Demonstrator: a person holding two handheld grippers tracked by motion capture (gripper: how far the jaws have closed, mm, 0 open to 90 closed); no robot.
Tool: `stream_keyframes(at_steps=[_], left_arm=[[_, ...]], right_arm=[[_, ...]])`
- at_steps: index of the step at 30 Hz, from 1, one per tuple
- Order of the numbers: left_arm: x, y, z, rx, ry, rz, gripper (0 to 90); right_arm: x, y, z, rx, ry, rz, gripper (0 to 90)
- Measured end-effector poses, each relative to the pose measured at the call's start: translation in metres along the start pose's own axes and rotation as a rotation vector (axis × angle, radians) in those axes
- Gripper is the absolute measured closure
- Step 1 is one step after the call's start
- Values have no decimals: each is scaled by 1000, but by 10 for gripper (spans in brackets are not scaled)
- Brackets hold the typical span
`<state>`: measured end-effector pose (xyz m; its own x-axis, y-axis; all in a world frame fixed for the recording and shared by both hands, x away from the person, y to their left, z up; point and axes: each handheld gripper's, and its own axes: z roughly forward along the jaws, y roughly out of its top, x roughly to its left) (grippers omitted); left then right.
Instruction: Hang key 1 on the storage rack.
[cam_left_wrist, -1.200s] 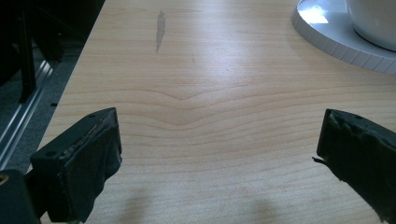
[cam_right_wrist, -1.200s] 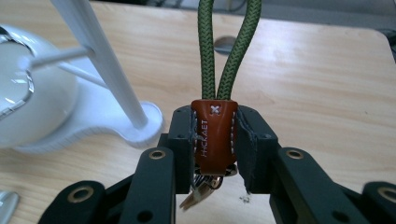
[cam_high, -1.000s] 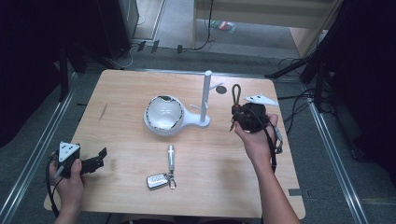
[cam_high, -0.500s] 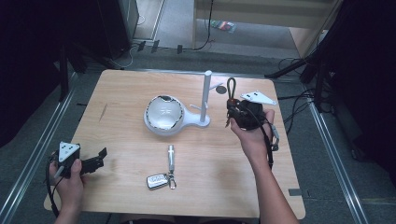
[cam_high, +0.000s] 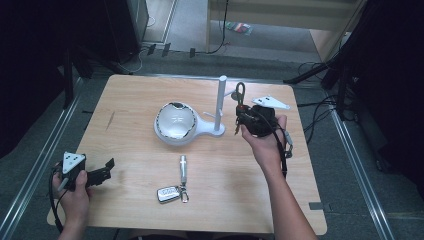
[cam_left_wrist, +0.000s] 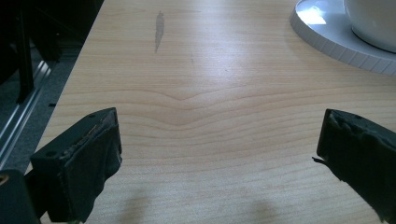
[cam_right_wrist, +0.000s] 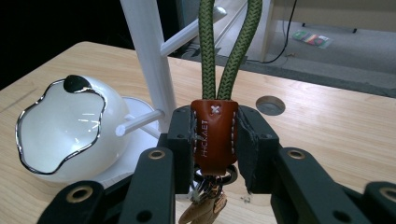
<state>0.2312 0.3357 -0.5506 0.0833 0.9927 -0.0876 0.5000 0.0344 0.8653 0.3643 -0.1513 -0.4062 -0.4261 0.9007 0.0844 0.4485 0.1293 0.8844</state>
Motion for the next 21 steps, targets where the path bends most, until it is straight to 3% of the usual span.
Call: stream_keyframes(at_steps=[6,21], left_arm=[[0,0,0,3,1,1,1],[0,0,1,3,-2,1,1]], right_arm=[[0,1,5,9,48,42,697],[-2,-1,15,55,87,60,695]])
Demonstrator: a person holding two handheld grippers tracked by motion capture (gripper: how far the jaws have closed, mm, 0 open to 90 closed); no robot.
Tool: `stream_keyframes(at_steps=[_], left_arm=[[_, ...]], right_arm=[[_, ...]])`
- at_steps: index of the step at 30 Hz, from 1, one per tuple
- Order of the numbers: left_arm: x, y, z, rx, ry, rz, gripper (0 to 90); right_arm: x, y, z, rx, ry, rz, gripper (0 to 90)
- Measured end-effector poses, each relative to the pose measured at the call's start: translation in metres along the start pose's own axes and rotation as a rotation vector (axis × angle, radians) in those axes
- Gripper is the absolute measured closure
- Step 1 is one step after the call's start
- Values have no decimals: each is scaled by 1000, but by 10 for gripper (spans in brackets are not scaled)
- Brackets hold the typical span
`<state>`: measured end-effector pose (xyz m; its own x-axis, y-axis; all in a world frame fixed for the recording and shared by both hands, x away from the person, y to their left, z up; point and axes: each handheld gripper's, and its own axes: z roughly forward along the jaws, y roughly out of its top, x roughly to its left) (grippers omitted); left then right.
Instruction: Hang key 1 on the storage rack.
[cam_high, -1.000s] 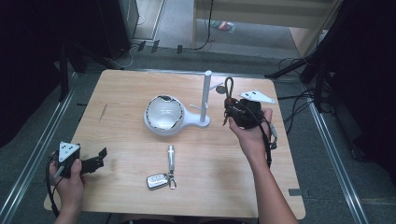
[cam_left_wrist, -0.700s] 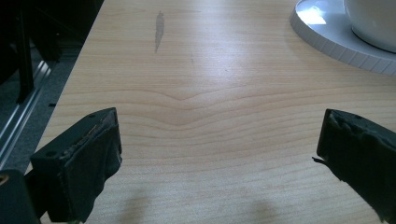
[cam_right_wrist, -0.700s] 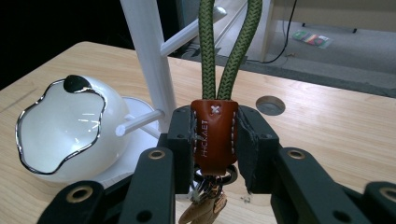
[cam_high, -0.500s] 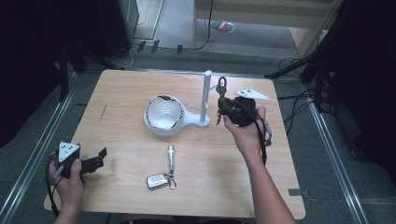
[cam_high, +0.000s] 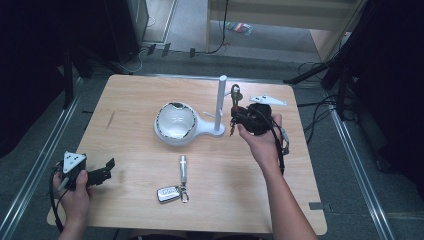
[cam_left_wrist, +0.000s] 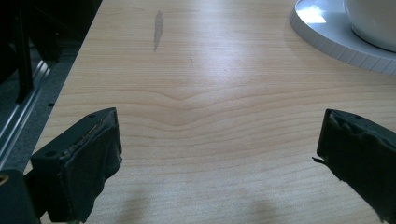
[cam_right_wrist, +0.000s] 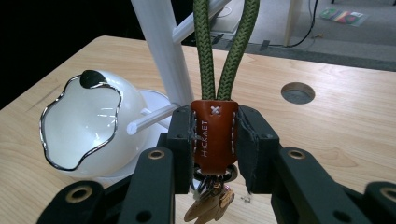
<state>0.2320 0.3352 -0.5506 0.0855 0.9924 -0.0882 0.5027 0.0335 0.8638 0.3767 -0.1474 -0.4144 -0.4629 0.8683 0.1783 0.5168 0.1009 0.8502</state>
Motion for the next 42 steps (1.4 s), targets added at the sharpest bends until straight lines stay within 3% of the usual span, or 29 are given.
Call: stream_keyframes(at_steps=[7,11,17,32,42], left_arm=[[0,0,0,0,-2,0,1],[1,0,0,-1,-2,-1,1],[1,0,0,-1,-3,-2,1],[0,0,0,-1,-4,-2,1],[1,0,0,-1,-5,-1,1]], right_arm=[[7,-5,8,49,22,-44,682],[12,-7,8,61,13,-62,608],[18,-8,2,94,-31,-103,578],[35,-32,0,291,-117,-87,568],[49,-43,12,379,-129,-97,567]])
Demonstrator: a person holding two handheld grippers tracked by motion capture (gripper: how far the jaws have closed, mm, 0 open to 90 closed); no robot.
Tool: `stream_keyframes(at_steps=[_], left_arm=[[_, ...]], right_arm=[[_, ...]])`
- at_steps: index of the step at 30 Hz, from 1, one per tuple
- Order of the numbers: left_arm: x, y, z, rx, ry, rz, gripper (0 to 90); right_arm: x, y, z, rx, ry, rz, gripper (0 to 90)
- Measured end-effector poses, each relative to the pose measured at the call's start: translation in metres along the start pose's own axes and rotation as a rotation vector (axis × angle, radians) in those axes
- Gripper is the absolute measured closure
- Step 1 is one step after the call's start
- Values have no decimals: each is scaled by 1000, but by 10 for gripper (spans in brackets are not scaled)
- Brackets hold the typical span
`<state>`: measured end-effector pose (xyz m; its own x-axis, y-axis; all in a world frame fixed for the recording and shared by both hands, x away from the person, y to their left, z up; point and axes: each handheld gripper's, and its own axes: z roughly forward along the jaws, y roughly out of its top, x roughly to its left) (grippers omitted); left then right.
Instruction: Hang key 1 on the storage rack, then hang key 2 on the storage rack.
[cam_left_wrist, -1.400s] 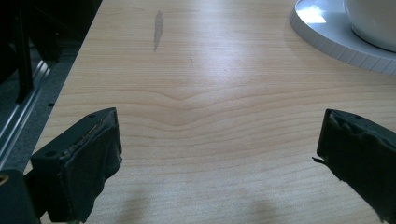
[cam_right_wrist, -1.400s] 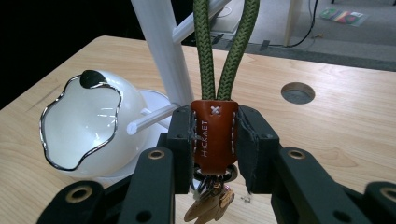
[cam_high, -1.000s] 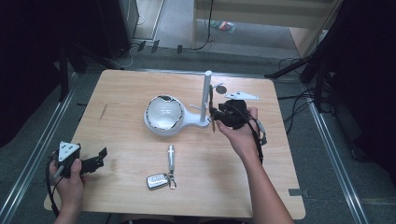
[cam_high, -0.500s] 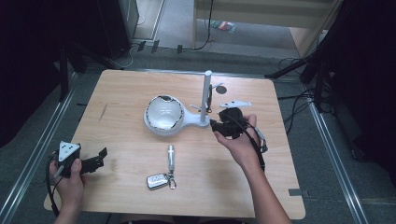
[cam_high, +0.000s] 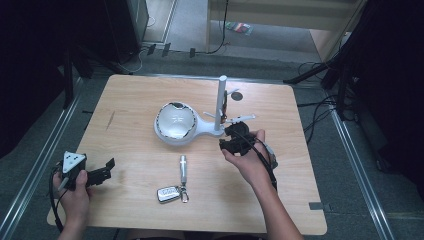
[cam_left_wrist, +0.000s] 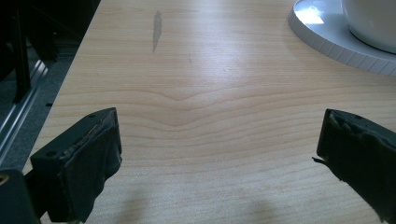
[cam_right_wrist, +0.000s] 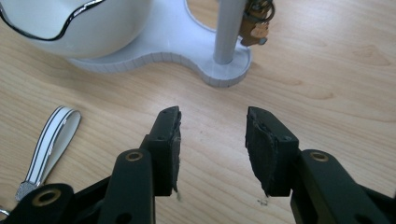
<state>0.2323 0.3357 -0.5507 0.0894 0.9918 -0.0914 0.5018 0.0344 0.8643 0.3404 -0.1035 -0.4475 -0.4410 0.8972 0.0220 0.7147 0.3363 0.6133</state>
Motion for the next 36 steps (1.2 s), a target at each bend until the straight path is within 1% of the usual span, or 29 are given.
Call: stream_keyframes(at_steps=[3,4,5,9,14,18,28,32,35,36], left_arm=[[0,0,0,0,0,-1,1],[0,0,0,0,0,-1,1],[0,0,0,0,1,1,1],[0,0,-1,-1,1,-1,1],[0,0,0,-2,1,0,1],[0,0,0,0,2,0,1],[0,0,0,2,2,-1,1],[-1,0,0,4,6,6,1],[-1,0,1,5,4,4,1],[0,0,1,5,4,3,1]], right_arm=[[7,0,4,25,2,-14,567],[7,0,4,25,2,-14,567],[12,-1,6,37,6,-23,566],[20,-2,9,48,2,-43,547],[28,-2,14,68,21,-45,531],[32,-2,17,84,29,-40,530],[50,-9,29,158,61,-44,522],[56,-11,33,174,69,-50,523],[59,-12,33,184,73,-51,523],[62,-13,35,194,75,-57,522]])
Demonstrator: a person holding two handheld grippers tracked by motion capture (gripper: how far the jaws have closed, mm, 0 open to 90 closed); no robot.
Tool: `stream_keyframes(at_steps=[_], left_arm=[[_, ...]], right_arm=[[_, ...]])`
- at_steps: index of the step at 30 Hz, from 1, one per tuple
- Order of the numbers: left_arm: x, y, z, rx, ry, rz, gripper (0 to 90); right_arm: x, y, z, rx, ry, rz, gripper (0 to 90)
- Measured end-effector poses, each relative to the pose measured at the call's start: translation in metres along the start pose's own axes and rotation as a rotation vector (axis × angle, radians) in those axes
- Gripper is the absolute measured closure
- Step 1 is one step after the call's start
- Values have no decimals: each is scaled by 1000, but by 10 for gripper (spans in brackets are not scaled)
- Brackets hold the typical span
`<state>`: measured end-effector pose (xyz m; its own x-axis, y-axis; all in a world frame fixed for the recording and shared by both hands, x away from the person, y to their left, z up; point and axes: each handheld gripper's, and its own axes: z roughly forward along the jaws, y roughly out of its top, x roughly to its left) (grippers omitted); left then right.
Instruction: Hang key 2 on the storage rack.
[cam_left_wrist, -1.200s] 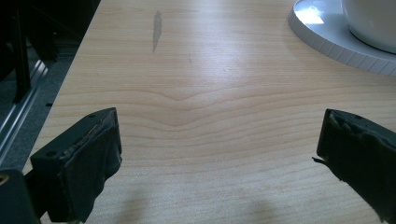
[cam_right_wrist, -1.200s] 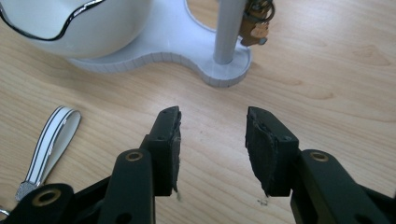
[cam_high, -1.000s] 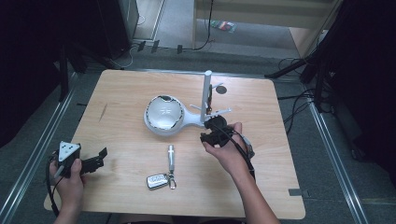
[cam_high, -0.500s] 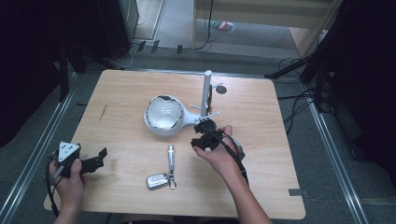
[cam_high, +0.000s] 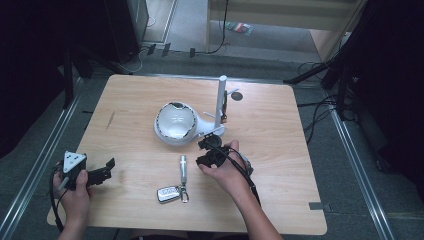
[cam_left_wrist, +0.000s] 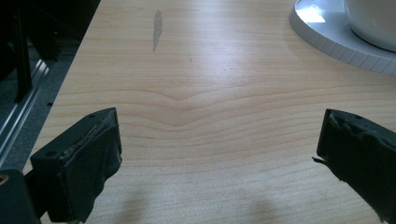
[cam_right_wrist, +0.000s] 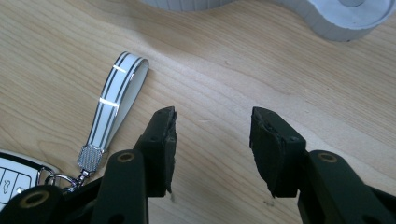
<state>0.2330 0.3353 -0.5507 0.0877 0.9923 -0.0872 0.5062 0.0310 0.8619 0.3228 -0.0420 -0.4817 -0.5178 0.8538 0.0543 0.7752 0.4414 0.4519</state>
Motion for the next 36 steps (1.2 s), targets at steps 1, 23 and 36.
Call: stream_keyframes(at_steps=[1,23,36], left_arm=[[0,0,0,0,-1,0,1],[0,0,0,1,-2,1,1],[0,0,0,1,-3,2,1]], right_arm=[[0,0,1,-3,1,-7,521],[34,-1,20,49,54,-48,514],[46,2,30,74,76,-53,514]])
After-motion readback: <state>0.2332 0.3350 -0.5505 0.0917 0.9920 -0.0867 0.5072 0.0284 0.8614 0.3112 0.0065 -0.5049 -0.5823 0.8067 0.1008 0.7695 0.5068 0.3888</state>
